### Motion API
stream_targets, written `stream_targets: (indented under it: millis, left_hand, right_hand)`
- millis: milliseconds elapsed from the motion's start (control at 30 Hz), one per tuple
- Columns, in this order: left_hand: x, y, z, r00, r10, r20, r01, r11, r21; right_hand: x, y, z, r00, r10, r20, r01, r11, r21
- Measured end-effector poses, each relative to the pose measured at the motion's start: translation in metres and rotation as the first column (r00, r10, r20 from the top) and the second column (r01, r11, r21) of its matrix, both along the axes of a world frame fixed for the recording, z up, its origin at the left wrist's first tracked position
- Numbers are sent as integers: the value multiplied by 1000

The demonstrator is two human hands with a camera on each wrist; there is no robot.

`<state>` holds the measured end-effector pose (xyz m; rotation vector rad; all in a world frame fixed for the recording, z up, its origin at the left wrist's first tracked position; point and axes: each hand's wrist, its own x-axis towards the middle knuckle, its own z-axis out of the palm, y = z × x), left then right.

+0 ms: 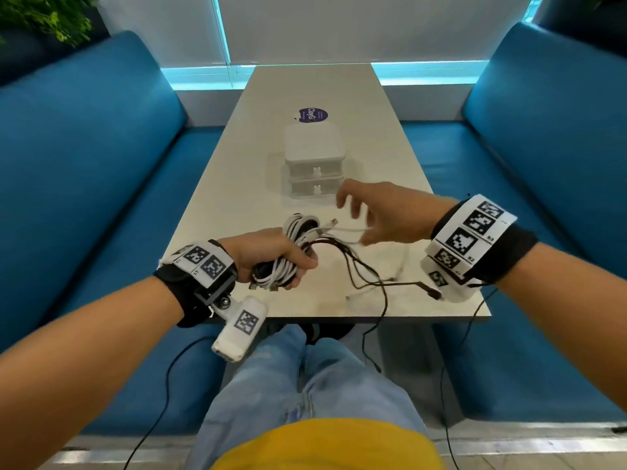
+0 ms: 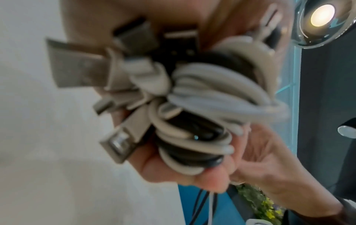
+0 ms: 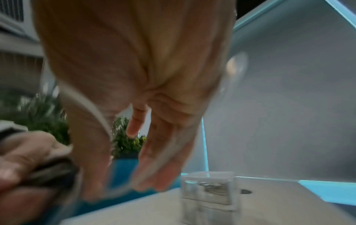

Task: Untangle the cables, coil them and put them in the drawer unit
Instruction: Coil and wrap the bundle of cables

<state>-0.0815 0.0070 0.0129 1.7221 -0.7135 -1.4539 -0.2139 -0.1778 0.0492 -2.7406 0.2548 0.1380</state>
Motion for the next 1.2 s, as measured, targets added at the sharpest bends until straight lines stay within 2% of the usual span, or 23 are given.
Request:
stream_targets:
  millis: [67, 133, 233, 300, 367, 400, 500, 600, 667, 800, 900, 967, 1067, 1133, 1200]
  left_hand:
    - [11, 6, -1, 996, 88, -22, -87, 996, 26]
    - [17, 9, -1, 968, 215, -130, -210, 976, 51]
    - [17, 6, -5, 908, 361, -214, -349, 933, 92]
    - [13, 2, -9, 885, 408, -226, -392, 913, 113]
    - [9, -2, -11, 872, 426, -242, -408, 905, 124]
    - [8, -3, -11, 869, 428, -250, -409, 904, 125]
    - [2, -7, -7, 870, 414, -270, -397, 910, 116]
    - [-5, -6, -3, 911, 320, -261, -301, 947, 111]
    - [-8, -5, 1, 943, 227, -244, -200, 971, 131]
    - [-4, -2, 11, 972, 133, -193, -99, 979, 176]
    - [-2, -2, 16, 988, 78, -136, -49, 977, 208]
    - [-2, -2, 17, 992, 46, -116, -20, 977, 214]
    - [-3, 1, 16, 997, 5, -81, 9, 985, 175]
    - [1, 4, 15, 999, 20, -26, -17, 993, 121]
    - [4, 7, 16, 999, 30, 25, -31, 997, 71]
  right_hand:
    - [-9, -19, -6, 994, -79, -71, 71, 991, -115]
    - [-15, -36, -13, 984, -176, -6, 174, 979, -107]
    - [-17, -36, -16, 938, -254, 234, 281, 956, -88]
    - [-15, -13, -11, 831, -287, 476, 320, 947, 12]
    - [-15, 22, -8, 727, -237, 645, 248, 966, 74]
    - [-15, 40, -12, 718, -157, 678, 169, 984, 49]
    - [-9, 73, -44, 801, 78, 594, 34, 984, -175]
    - [7, 71, -69, 872, 136, 470, 79, 909, -410]
    - [15, 62, -72, 876, 168, 452, 89, 864, -495]
    - [20, 47, -65, 861, 330, 388, -21, 783, -621]
    - [22, 37, -55, 824, 370, 429, -28, 783, -622]
    - [22, 33, -45, 839, 345, 421, -25, 797, -603]
    - [20, 32, -31, 887, 338, 316, -123, 831, -543]
    - [16, 29, -24, 950, 255, 182, -156, 888, -432]
    - [12, 24, -19, 974, 184, 134, -142, 953, -269]
